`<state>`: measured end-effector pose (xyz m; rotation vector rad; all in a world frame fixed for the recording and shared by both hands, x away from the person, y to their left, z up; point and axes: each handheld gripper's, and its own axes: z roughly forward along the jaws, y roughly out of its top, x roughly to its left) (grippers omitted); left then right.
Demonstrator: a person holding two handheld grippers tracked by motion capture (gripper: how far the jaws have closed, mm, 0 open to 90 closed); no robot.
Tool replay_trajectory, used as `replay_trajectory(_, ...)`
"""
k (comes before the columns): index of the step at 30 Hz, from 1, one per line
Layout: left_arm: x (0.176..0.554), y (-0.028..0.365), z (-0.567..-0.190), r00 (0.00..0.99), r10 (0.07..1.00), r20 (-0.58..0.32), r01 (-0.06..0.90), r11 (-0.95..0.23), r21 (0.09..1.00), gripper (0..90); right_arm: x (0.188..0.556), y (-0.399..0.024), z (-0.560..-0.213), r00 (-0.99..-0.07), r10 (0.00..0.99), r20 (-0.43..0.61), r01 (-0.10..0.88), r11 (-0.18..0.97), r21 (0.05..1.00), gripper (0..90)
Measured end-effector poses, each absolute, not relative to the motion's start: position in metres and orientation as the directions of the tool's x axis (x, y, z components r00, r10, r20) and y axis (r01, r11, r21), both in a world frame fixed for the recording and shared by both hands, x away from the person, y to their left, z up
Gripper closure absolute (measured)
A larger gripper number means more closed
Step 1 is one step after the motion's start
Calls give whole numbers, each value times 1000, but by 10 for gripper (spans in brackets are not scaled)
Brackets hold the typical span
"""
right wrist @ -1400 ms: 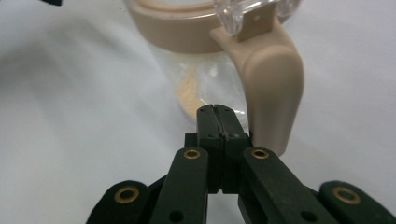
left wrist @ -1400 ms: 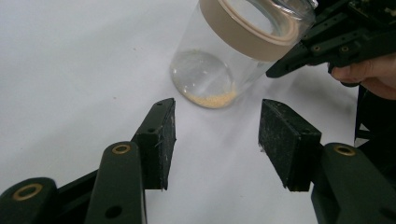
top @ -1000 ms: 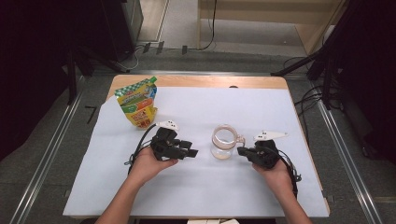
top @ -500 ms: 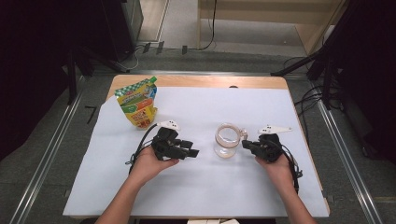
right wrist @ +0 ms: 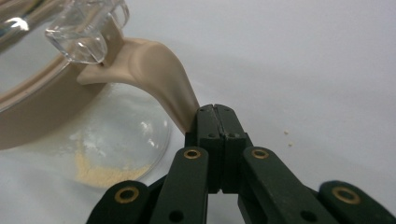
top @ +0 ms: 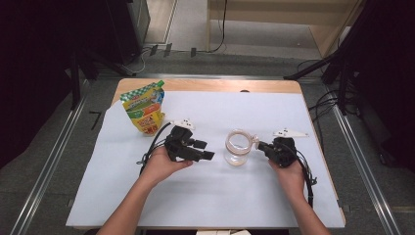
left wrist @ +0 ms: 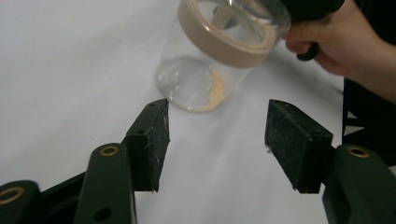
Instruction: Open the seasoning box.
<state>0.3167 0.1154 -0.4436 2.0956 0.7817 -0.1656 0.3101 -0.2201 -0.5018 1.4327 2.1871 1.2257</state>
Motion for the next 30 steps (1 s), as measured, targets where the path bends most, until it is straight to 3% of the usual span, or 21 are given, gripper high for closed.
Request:
replay_trajectory(3,322,113,-444,807,428,-407,577,-422,700,339,313,-217,-503,-473,854,217,628,154,763,900)
replay_trajectory(7,324,102,-444,830,434,-350,540,-468,700,334,319,-213,-505,-489,853,184,614,187,767,900)
replay_trajectory(17,328,91,-446,839,444,-315,517,-470,716,300,326,-200,-511,-580,788,206,606,249,755,900)
replay_trajectory(22,326,84,-447,845,427,-322,511,-466,722,251,323,-197,-508,-597,774,212,598,253,760,900)
replay_trajectory(30,325,68,-455,858,443,-259,472,-483,737,137,321,-196,-506,-596,774,214,606,258,753,900)
